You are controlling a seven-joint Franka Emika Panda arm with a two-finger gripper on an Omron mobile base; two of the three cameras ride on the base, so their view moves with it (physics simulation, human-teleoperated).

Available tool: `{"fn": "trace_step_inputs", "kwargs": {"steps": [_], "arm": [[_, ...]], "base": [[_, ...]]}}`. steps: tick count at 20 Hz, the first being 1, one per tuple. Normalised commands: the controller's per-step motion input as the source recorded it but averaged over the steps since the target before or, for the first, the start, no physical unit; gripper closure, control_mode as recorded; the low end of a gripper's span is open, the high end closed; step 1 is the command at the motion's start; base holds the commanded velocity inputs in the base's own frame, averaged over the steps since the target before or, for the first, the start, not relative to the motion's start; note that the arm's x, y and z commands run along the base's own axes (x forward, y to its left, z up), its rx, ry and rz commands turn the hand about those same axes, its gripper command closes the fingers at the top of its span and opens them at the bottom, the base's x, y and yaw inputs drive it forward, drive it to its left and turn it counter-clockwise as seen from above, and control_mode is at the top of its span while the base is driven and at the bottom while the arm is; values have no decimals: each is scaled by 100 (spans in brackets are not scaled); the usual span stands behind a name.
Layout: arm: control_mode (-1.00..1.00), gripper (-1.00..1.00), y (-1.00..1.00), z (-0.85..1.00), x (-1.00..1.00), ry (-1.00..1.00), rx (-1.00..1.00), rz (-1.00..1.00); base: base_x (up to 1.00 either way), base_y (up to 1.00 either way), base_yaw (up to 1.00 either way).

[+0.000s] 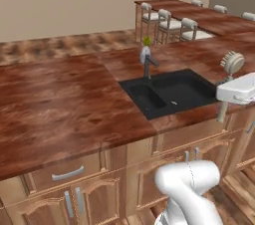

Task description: Grab the spray bottle from the cabinet, then place it next to the cutting board for sanitizing. Then grab the dish brush from the countertop next to the sink and place it next to the cutting board.

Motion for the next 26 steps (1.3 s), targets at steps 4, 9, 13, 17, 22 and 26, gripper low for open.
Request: {"fn": "trace_step_inputs", "kwargs": {"steps": [4, 9, 13, 17, 22, 26], "arm": [[100, 100, 0, 0, 0, 0, 0, 0], [100, 100, 0, 0, 0, 0, 0, 0], [100, 100, 0, 0, 0, 0, 0, 0], [100, 100, 0, 0, 0, 0, 0, 0], [100, 100, 0, 0, 0, 0, 0, 0], [100, 100, 0, 0, 0, 0, 0, 0]], "base": [[-84, -35, -53], [-23, -19, -77], [0, -11, -93], [0, -20, -91], [0, -30, -89], [0, -28, -91]]}}
